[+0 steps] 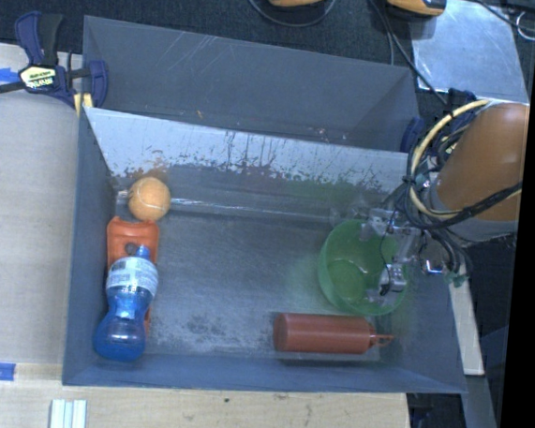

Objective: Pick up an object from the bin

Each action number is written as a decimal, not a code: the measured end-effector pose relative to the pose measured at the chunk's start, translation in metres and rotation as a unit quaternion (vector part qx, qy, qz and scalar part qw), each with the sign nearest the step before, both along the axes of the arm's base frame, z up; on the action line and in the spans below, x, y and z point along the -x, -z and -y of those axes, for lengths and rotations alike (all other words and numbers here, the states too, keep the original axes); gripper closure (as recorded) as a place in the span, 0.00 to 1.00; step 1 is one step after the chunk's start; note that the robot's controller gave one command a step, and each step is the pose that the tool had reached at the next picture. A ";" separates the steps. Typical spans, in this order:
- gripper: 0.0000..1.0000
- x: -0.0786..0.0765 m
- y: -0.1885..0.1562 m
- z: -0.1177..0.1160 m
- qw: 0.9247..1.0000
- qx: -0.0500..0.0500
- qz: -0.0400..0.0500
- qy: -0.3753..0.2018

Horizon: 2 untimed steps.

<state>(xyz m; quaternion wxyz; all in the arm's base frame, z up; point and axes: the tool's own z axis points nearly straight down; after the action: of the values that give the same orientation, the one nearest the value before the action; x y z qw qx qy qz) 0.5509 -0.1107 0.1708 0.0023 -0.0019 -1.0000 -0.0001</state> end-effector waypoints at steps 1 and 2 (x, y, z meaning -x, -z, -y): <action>0.00 -0.001 -0.005 -0.001 1.000 0.000 0.003 -0.002; 0.00 0.045 0.068 0.006 0.999 0.002 0.010 -0.041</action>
Offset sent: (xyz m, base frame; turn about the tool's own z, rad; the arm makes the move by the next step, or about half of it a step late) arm -0.0681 -0.0076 -0.1008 -0.0854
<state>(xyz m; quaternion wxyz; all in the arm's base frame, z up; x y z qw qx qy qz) 0.5060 -0.1166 0.1026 -0.0074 0.0395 -0.9992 0.0017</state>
